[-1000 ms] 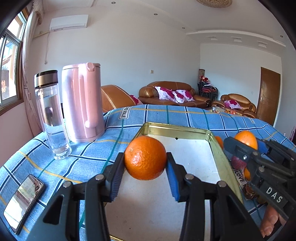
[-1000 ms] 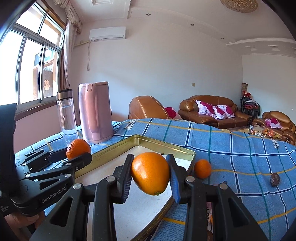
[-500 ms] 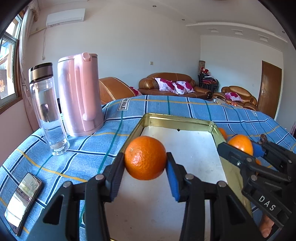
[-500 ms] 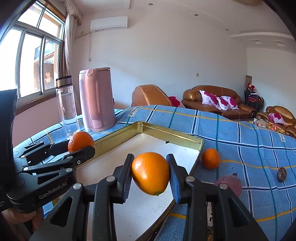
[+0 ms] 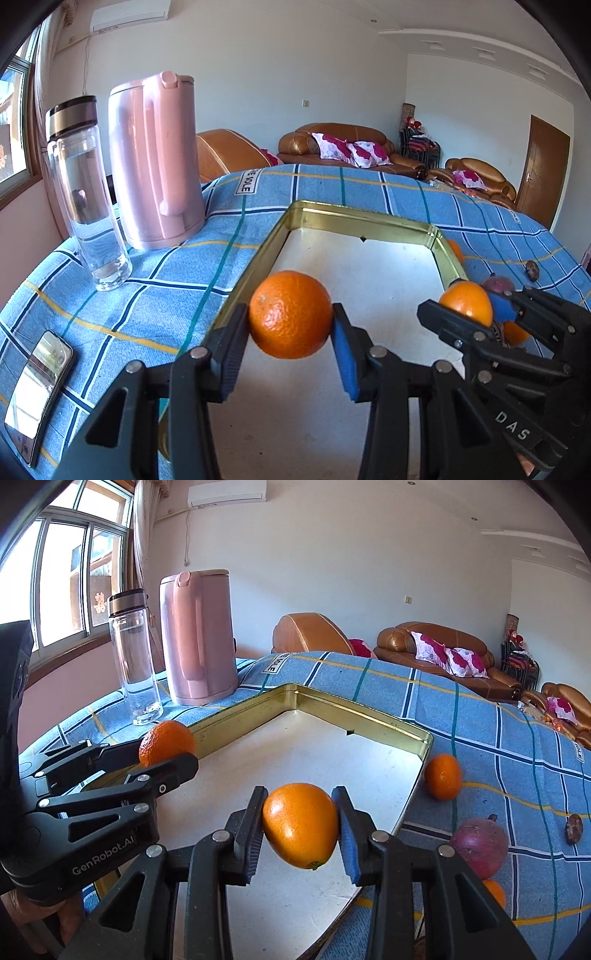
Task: Organize fruits
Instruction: 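Lower both oranges into the tin tray and open both grippers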
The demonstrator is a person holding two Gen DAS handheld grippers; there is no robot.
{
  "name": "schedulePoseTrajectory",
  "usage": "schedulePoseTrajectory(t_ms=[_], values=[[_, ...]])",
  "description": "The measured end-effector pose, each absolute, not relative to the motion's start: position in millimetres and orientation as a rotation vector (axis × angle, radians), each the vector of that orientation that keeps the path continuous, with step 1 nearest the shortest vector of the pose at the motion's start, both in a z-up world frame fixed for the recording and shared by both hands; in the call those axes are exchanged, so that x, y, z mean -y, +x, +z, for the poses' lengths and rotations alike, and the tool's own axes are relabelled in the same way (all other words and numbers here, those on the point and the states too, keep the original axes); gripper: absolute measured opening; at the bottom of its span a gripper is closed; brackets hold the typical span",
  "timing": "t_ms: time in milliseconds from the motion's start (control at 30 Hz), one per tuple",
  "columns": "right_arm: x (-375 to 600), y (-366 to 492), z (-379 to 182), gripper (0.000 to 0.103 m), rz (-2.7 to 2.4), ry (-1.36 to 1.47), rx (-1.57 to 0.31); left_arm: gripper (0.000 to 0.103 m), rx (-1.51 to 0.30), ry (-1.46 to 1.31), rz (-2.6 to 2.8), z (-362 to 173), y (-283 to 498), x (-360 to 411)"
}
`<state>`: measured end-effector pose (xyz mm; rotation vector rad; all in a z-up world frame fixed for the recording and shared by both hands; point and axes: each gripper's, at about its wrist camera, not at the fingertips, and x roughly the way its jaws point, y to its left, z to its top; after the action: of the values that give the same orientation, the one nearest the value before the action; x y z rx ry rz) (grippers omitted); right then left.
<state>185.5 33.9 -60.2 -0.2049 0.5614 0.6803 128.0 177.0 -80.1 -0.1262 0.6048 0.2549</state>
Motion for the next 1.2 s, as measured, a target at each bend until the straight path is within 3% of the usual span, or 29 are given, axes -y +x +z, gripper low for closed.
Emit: schedulePoseTrajectory(t_ms=[900, 1167, 1200], values=[[-45.1, 195.3, -67.2, 0.038, 0.689, -0.230, -0.637, 0.046, -0.696, -0.140, 0.243, -93.1, 141.8, -182.6], [-45.4, 196.1, -67.7, 0.039, 0.680, -0.229, -0.641, 0.049, -0.668, -0.125, 0.259, -91.7, 137.9, -180.9], [-45.5, 196.2, -67.7, 0.042, 0.680, -0.230, -0.640, 0.055, -0.663, -0.118, 0.263, -90.5, 136.7, -179.7]])
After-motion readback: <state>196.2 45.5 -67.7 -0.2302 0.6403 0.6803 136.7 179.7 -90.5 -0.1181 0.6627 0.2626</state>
